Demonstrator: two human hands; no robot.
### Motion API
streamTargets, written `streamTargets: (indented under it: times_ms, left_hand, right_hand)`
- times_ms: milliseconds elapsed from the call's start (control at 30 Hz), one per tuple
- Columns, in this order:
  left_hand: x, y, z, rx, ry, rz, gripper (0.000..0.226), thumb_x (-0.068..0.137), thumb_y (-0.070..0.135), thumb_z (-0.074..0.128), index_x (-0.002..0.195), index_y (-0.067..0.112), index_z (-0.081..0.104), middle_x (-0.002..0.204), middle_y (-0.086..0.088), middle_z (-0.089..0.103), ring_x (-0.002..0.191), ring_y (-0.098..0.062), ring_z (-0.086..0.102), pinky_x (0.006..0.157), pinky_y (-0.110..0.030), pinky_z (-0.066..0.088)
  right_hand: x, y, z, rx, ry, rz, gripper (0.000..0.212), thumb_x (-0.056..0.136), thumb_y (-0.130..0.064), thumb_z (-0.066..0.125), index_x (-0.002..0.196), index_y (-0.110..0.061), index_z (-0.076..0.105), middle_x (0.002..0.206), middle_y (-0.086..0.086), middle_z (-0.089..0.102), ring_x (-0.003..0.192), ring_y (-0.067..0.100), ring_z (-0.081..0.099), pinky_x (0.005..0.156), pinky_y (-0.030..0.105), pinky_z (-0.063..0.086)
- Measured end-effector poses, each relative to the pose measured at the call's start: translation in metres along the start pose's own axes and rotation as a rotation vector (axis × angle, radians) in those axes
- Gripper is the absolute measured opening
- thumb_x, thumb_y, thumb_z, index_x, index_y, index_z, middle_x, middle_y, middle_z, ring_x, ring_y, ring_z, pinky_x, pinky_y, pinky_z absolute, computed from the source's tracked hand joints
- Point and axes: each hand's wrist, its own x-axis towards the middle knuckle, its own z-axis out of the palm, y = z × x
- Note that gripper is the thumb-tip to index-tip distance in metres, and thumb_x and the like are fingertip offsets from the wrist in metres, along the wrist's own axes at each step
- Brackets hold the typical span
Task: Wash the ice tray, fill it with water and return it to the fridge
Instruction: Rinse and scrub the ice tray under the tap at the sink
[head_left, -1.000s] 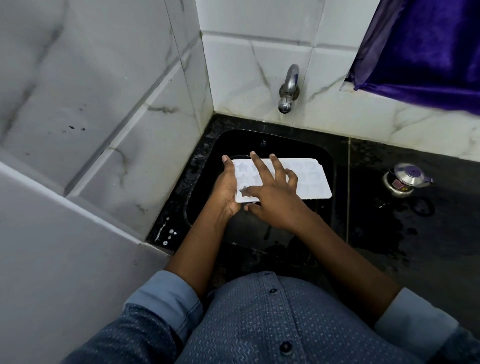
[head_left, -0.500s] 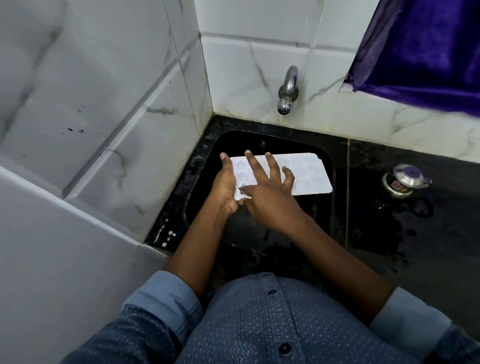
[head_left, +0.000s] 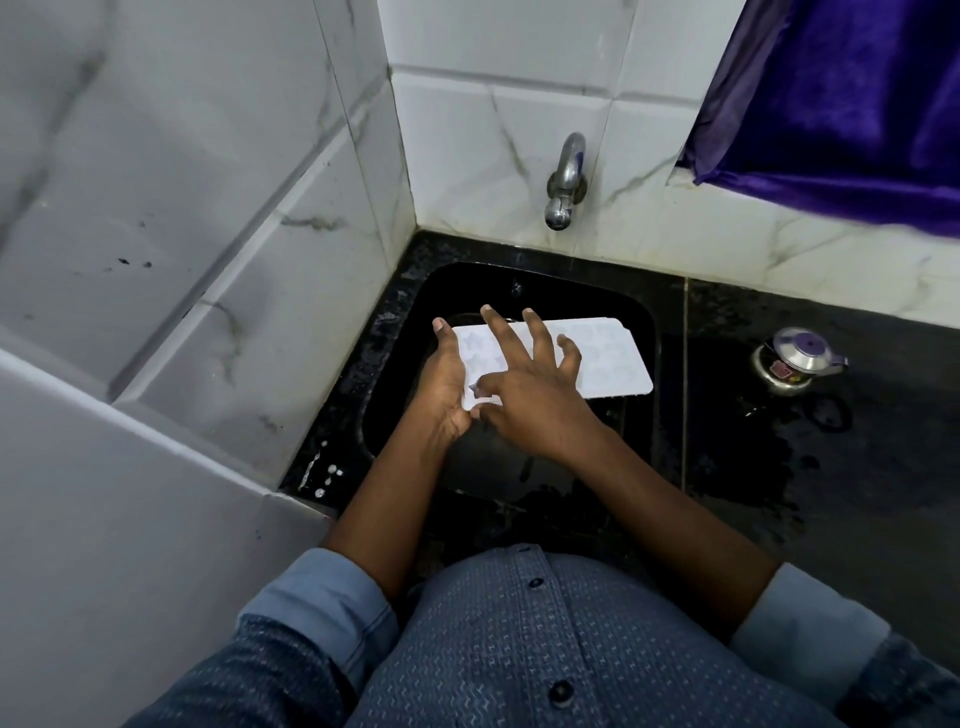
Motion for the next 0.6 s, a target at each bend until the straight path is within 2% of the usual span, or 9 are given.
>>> streamTargets:
  times_ms: [67, 133, 200, 300, 367, 433, 467, 567, 600]
  left_hand:
    - [-0.002, 0.002, 0.001, 0.002, 0.001, 0.009, 0.077, 0.098, 0.08, 0.023, 0.12, 0.02, 0.067, 0.099, -0.008, 0.082, 0.074, -0.028, 0.08, 0.066, -0.045, 0.062]
    - [-0.001, 0.005, 0.0, -0.004, 0.023, 0.004, 0.087, 0.095, 0.084, 0.025, 0.139, 0.019, 0.062, 0.116, -0.012, 0.079, 0.08, -0.031, 0.081, 0.059, -0.047, 0.063]
    - [-0.001, 0.005, 0.001, -0.034, 0.022, 0.014, 0.089, 0.095, 0.084, 0.026, 0.143, 0.017, 0.06, 0.118, -0.014, 0.077, 0.082, -0.032, 0.081, 0.056, -0.047, 0.063]
    - [0.002, 0.001, 0.003, -0.047, 0.003, -0.001, 0.09, 0.093, 0.086, 0.03, 0.146, 0.019, 0.057, 0.128, -0.016, 0.074, 0.092, -0.036, 0.08, 0.063, -0.051, 0.064]
    - [0.001, 0.0, 0.002, -0.034, 0.002, 0.009, 0.083, 0.095, 0.084, 0.03, 0.139, 0.02, 0.058, 0.121, -0.015, 0.075, 0.092, -0.034, 0.079, 0.065, -0.049, 0.065]
    - [0.002, 0.003, 0.002, -0.022, 0.004, 0.013, 0.071, 0.098, 0.08, 0.028, 0.123, 0.022, 0.061, 0.106, -0.009, 0.077, 0.081, -0.029, 0.079, 0.058, -0.042, 0.064]
    - [0.005, 0.005, 0.001, -0.025, 0.001, 0.021, 0.07, 0.099, 0.079, 0.027, 0.122, 0.023, 0.062, 0.103, -0.005, 0.076, 0.078, -0.028, 0.078, 0.053, -0.04, 0.063]
    - [0.006, 0.012, 0.004, -0.027, 0.0, 0.035, 0.077, 0.098, 0.079, 0.028, 0.14, 0.021, 0.057, 0.096, -0.007, 0.076, 0.079, -0.031, 0.077, 0.049, -0.041, 0.061]
    - [0.007, 0.012, 0.004, -0.034, -0.007, 0.035, 0.076, 0.099, 0.078, 0.029, 0.135, 0.019, 0.059, 0.09, -0.008, 0.078, 0.073, -0.031, 0.078, 0.049, -0.041, 0.061]
  right_hand:
    - [-0.001, -0.001, 0.003, -0.021, 0.021, 0.007, 0.027, 0.099, -0.048, 0.061, 0.124, -0.043, 0.073, 0.172, -0.007, -0.026, 0.157, 0.033, -0.023, 0.12, 0.064, -0.003]
    - [-0.002, -0.004, 0.007, -0.032, 0.032, 0.017, 0.028, 0.1, -0.047, 0.061, 0.126, -0.043, 0.07, 0.172, -0.005, -0.027, 0.157, 0.033, -0.022, 0.12, 0.064, -0.002]
    - [-0.001, -0.005, 0.008, -0.029, 0.014, 0.02, 0.027, 0.102, -0.045, 0.06, 0.127, -0.041, 0.07, 0.172, -0.003, -0.026, 0.158, 0.033, -0.021, 0.121, 0.064, -0.001]
    - [0.002, -0.003, 0.006, -0.032, -0.022, 0.008, 0.025, 0.1, -0.04, 0.064, 0.124, -0.04, 0.073, 0.172, -0.003, -0.025, 0.157, 0.032, -0.024, 0.121, 0.064, -0.003]
    - [0.003, -0.002, 0.006, -0.041, -0.022, 0.003, 0.025, 0.1, -0.043, 0.064, 0.123, -0.039, 0.074, 0.172, -0.003, -0.025, 0.157, 0.033, -0.025, 0.121, 0.064, -0.004]
    - [0.003, -0.002, 0.007, -0.033, 0.001, 0.01, 0.028, 0.101, -0.046, 0.061, 0.126, -0.04, 0.071, 0.172, -0.002, -0.026, 0.157, 0.033, -0.023, 0.121, 0.065, -0.003]
    - [0.003, -0.003, 0.007, -0.024, 0.01, 0.015, 0.03, 0.102, -0.045, 0.06, 0.129, -0.04, 0.069, 0.172, -0.001, -0.026, 0.158, 0.033, -0.022, 0.121, 0.065, -0.002]
    - [0.003, -0.004, 0.004, 0.025, 0.007, 0.021, 0.031, 0.104, -0.041, 0.056, 0.133, -0.038, 0.067, 0.173, 0.0, -0.024, 0.159, 0.032, -0.019, 0.121, 0.063, 0.0]
    - [0.004, -0.003, 0.001, 0.038, 0.001, 0.021, 0.031, 0.103, -0.04, 0.057, 0.132, -0.038, 0.068, 0.173, 0.0, -0.023, 0.159, 0.031, -0.019, 0.122, 0.062, -0.001]
